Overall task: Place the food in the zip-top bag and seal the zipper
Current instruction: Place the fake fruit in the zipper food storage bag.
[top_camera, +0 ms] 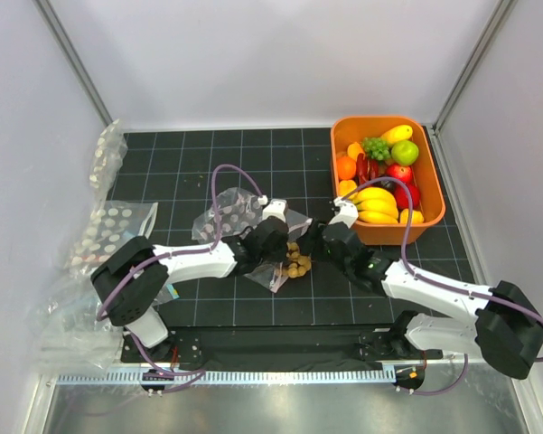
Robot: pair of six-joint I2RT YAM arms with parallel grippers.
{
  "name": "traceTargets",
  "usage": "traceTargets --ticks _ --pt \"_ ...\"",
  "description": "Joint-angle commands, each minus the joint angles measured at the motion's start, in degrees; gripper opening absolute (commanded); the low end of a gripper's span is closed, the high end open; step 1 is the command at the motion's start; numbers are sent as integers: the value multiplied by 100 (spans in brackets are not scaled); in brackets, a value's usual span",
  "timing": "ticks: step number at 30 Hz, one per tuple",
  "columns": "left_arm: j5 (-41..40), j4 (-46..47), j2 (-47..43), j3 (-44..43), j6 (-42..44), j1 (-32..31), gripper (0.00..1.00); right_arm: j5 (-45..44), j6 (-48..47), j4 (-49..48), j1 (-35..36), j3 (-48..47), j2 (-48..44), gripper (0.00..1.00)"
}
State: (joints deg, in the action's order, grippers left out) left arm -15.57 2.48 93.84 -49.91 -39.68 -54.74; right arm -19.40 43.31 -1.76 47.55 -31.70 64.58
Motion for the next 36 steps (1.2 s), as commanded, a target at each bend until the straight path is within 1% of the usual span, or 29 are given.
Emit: traceTargets --ticks 1,2,3,6,9,10,12,14,15,16,17,19,21,22,23,27,28,31,36 --pt "-341 -125 -366 -98 180 -10 0 -459 151 367 35 6 37 56" --pt "-341 -134 -375 -107 215 -10 0 -494 186 448 35 6 11 51" --pt "-341 -151 -358 -107 233 -10 0 -512 239 588 35 15 -15 42" --pt "-324 -230 -192 -238 259 -10 0 -539 301 729 35 164 -260 31" --pt "-236 -361 -77 -361 268 -10 0 -565 345 992 35 392 -611 17" --pt "-201 -371 -77 -379 277 -10 0 -548 380 1063 35 480 -682 14" --pt "-201 -362 -103 -370 277 -10 0 -451 406 1160 35 568 -814 12" --pt "-209 -362 -155 -362 277 -2 0 -320 485 1187 35 709 -876 8" --pt "-218 -371 -182 -335 285 -10 0 -232 494 1134 35 753 -868 7" --pt "-218 -362 -217 -335 277 -10 0 -109 512 899 35 840 -807 4" --pt "-209 -362 -235 -326 285 -10 0 188 529 697 44 893 -754 2" --pt "-218 -362 -244 -318 286 -10 0 506 547 -146 114 1008 -552 2" --pt "-201 -371 -261 -318 294 -10 0 734 538 -804 237 938 -43 2" --pt "-192 -362 -270 -318 294 -10 0 779 521 -930 298 720 167 2" --pt "-166 -354 -279 -309 303 -10 0 797 477 -1018 438 553 691 2" --pt "141 -327 -288 -318 338 -28 0 1131 319 -1484 615 -404 1802 3" --pt "-49 -379 -296 -352 330 -54 0 1105 292 -1468 624 -529 1908 3" --pt "-182 -476 -402 -318 418 -81 0 816 -31 -1328 633 -881 2024 3" --pt "19 -529 -612 -318 584 -81 0 666 -366 -1169 633 -961 1699 3"
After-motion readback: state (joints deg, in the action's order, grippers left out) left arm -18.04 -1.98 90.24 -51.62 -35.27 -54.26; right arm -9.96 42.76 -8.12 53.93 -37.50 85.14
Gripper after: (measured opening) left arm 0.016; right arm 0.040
